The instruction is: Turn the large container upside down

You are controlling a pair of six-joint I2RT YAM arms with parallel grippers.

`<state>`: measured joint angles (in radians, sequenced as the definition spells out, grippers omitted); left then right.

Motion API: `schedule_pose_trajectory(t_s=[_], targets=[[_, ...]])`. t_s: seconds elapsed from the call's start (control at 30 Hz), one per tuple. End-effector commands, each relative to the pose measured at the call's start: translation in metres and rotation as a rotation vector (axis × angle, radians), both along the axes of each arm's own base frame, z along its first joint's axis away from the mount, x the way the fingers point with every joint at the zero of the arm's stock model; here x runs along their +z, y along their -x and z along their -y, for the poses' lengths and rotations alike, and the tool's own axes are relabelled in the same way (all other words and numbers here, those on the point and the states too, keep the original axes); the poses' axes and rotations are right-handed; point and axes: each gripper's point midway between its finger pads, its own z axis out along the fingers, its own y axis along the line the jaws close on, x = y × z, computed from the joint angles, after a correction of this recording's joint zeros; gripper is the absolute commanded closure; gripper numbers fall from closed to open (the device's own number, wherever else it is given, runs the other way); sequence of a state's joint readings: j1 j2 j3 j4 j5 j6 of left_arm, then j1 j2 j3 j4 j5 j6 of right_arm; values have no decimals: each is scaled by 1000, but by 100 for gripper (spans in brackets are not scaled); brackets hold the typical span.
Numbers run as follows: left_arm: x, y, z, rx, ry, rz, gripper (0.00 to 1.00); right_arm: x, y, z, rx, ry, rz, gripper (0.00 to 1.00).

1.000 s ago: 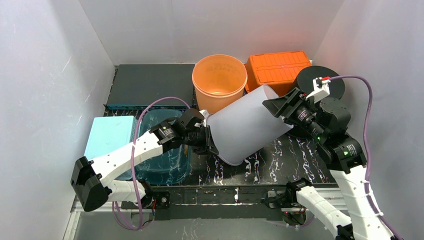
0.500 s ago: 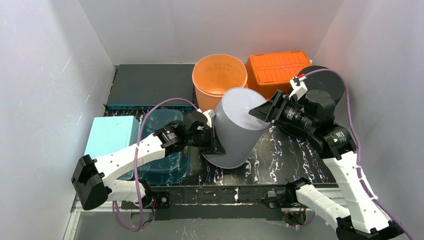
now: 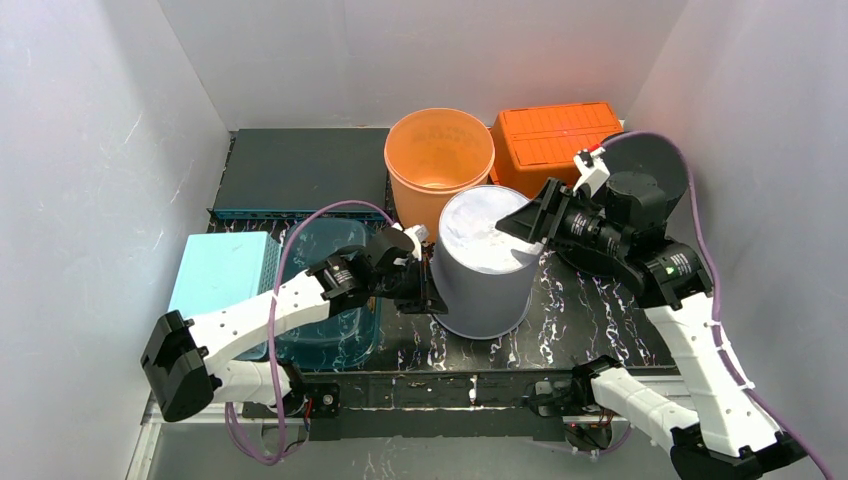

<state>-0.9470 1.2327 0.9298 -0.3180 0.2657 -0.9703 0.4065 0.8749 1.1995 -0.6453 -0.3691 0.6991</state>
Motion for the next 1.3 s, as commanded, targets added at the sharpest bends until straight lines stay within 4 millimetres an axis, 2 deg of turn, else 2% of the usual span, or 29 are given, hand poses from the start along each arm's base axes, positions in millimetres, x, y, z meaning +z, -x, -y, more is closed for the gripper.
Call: schedule_pose_trajectory(t_s=[0.0, 0.1, 0.17, 0.33, 0.47, 0.67, 0.7, 0.87, 1.03, 1.27], targets=[[7, 0, -16, 9, -34, 67, 93, 30, -5, 4, 0, 37, 102, 25], [9, -4, -29, 37, -77, 106, 90, 30, -12, 7, -10, 87, 107, 23], [11, -7, -39, 65, -104, 139, 83, 29, -16, 9, -17, 109, 105, 23], [21, -22, -72, 194, -177, 240, 56, 27, -27, 13, -26, 188, 108, 22], [32, -30, -98, 286, -209, 314, 40, 26, -36, 16, -30, 275, 102, 20], [45, -36, -133, 407, -250, 391, 26, 22, -40, -4, -34, 400, 126, 19], [50, -38, -146, 445, -262, 421, 19, 15, -33, -28, -1, 506, 153, 18], [54, -36, -165, 481, -288, 449, 10, 22, -39, -40, -29, 677, 238, 14], [53, -34, -175, 506, -304, 456, 7, 25, -40, -65, -25, 795, 305, 12], [54, -33, -186, 538, -317, 464, 6, 11, -33, -94, -31, 927, 362, 9]])
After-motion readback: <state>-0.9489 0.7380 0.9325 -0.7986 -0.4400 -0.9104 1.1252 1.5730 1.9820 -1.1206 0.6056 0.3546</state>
